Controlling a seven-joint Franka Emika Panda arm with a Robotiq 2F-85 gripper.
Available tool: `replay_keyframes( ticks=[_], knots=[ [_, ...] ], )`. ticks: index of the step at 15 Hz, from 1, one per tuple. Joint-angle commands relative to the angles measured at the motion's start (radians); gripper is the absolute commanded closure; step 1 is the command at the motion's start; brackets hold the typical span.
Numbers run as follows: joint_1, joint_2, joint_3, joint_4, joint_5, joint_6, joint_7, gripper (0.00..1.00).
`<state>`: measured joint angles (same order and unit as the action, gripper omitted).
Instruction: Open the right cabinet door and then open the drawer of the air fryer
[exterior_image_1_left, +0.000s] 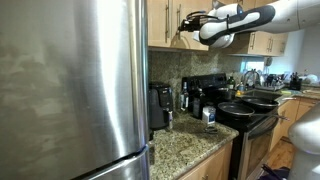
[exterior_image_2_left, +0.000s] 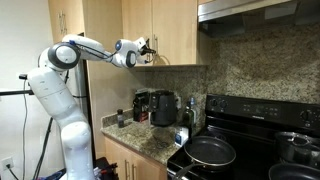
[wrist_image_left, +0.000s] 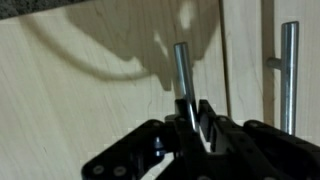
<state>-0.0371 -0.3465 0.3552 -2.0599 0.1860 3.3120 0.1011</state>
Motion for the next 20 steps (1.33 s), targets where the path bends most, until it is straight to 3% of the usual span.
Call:
replay_keyframes(
  ticks=[1, 2, 4, 7, 10, 11, 15, 20],
  knots=[
    [0.010, 0.015, -0.010, 0.018, 0.007, 0.004, 0.004, 0.96],
    [0.046, 0.005, -0.031, 0.016, 0.018, -0.035, 0.012, 0.58],
    [0.093, 0.001, -0.067, 0.019, 0.001, -0.030, 0.048, 0.53],
    [0.160, -0.009, -0.107, 0.020, 0.016, -0.012, 0.051, 0.31],
    [0.155, -0.002, -0.107, 0.036, -0.009, -0.005, 0.062, 0.10],
    [0.098, 0.005, -0.069, 0.053, -0.002, -0.010, 0.058, 0.02],
    [-0.049, 0.047, 0.029, 0.128, -0.018, -0.015, 0.064, 0.00],
    [-0.301, 0.065, 0.234, 0.178, -0.024, -0.028, 0.071, 0.00]
  ],
)
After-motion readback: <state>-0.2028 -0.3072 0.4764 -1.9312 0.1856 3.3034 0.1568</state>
